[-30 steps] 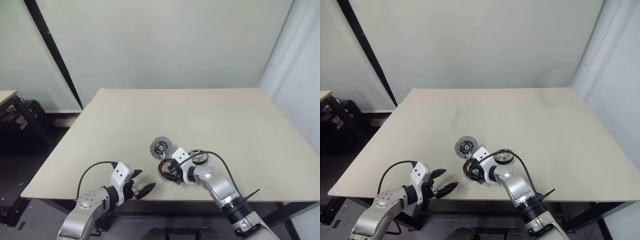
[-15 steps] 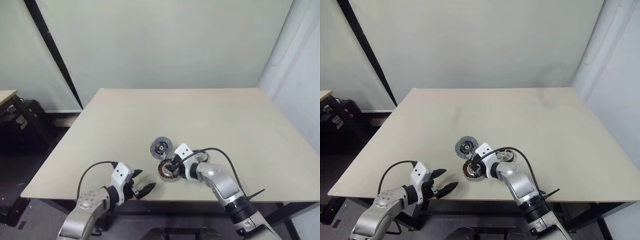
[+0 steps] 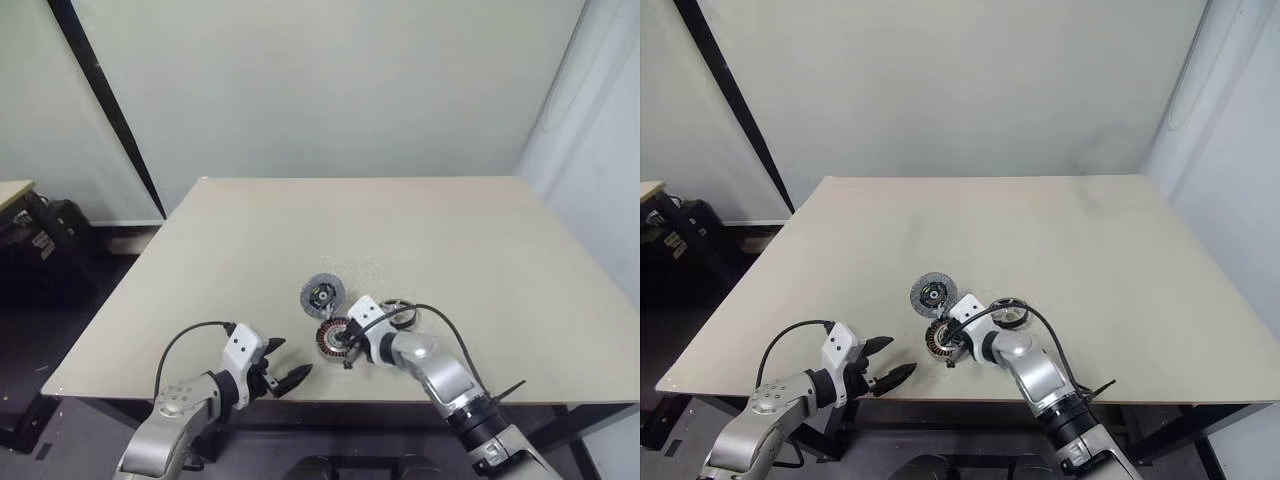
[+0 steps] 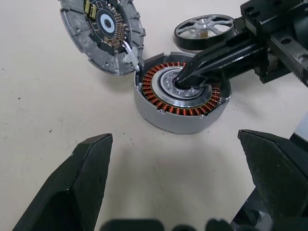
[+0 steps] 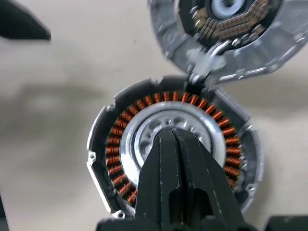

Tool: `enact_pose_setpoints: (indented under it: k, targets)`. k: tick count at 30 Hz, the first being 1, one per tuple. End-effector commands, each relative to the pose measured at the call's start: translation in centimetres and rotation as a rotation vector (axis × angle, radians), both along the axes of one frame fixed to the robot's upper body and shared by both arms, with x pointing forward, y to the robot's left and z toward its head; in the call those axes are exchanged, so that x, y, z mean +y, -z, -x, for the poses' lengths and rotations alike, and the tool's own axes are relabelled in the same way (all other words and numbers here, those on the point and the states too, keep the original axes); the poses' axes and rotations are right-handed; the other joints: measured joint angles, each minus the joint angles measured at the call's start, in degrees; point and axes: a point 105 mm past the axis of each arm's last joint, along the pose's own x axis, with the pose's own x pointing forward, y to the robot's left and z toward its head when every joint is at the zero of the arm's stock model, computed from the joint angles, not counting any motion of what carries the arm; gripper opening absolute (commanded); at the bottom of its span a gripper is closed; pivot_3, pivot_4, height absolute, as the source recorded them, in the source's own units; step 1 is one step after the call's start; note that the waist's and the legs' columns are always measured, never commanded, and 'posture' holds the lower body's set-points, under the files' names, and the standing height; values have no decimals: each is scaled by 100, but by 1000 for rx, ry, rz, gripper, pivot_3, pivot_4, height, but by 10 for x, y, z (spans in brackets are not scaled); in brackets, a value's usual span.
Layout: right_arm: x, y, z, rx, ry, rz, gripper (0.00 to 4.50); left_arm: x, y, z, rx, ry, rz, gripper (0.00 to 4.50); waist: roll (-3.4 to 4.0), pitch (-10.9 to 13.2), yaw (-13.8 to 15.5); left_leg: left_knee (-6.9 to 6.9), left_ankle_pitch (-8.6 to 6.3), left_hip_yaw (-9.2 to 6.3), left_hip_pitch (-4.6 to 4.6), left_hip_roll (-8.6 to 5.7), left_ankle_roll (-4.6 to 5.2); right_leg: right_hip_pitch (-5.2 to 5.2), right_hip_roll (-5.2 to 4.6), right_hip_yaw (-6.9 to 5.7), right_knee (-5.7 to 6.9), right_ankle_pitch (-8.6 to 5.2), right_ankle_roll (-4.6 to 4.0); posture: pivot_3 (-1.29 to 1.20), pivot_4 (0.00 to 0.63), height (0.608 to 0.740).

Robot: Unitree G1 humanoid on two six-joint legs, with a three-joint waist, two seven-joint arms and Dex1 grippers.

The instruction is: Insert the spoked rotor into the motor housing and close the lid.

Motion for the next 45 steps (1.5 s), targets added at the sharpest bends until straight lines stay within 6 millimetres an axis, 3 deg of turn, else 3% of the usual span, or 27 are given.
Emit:
enact_pose_setpoints:
  k: [1,3,7,10,12,15,20,26,32,35,45]
  targets:
    - [-3,-57,-17,-135,68,-151,823,0,-12,-6,-58,3,-4,4500,0,0,0,0,0,-1,-3,0,0,-1,0,0,0,0,1,0,0,740]
    - [-11,-67,-22,-153,119,-182,1502,0,-12,-6,-58,3,-3,4500,0,0,1,0,0,-2,-3,0,0,-2,0,-1,0,2,3,0,0,740]
    - [-50,-81,-33,-170,266,-191,2874,-1,-11,-5,-58,3,0,4500,0,0,22,0,0,-6,-4,-3,0,-3,-1,-2,-2,0,1,0,0,740]
    - [-78,-81,-38,-148,388,-184,4011,-2,-11,-5,-57,3,2,4500,0,0,18,1,0,-2,-7,-5,0,-1,-3,0,-3,0,0,0,0,740]
    - [-100,-75,-39,-93,492,-191,4491,-2,-11,-5,-56,3,4,4500,0,0,18,0,0,-1,-8,-3,0,-2,-4,0,-2,0,0,0,0,740]
    - [-125,-60,-36,23,618,-219,4491,-3,-10,-6,-57,5,8,4500,0,0,18,-2,0,-2,-10,-2,0,-4,-3,0,-1,0,-1,0,0,740]
    - [-139,-34,-28,252,748,-333,4491,-3,-11,-7,-61,11,10,4500,2,0,4,-5,0,4,-13,0,0,-9,-3,3,-1,0,-1,0,0,740]
    - [-128,-19,-22,469,759,-473,4491,-3,-12,-9,-65,16,10,4500,9,1,-8,-3,0,10,-12,1,1,-8,-3,4,-2,0,-1,0,0,740]
    - [-119,-15,-29,555,779,-586,4491,-3,-13,-10,-69,17,8,4500,15,0,-15,-4,0,9,-11,1,1,-8,-3,3,-2,0,0,0,0,740]
    - [-118,-15,-31,569,791,-612,3927,-2,-13,-9,-70,15,7,4500,17,0,-14,-5,0,9,-12,0,2,-8,-3,3,-3,1,-1,0,0,740]
    - [-123,-14,-29,585,825,-639,428,-2,-12,-7,-65,10,7,4500,26,0,-110,-5,0,7,-13,-1,2,-7,-3,3,-3,0,-1,0,0,740]
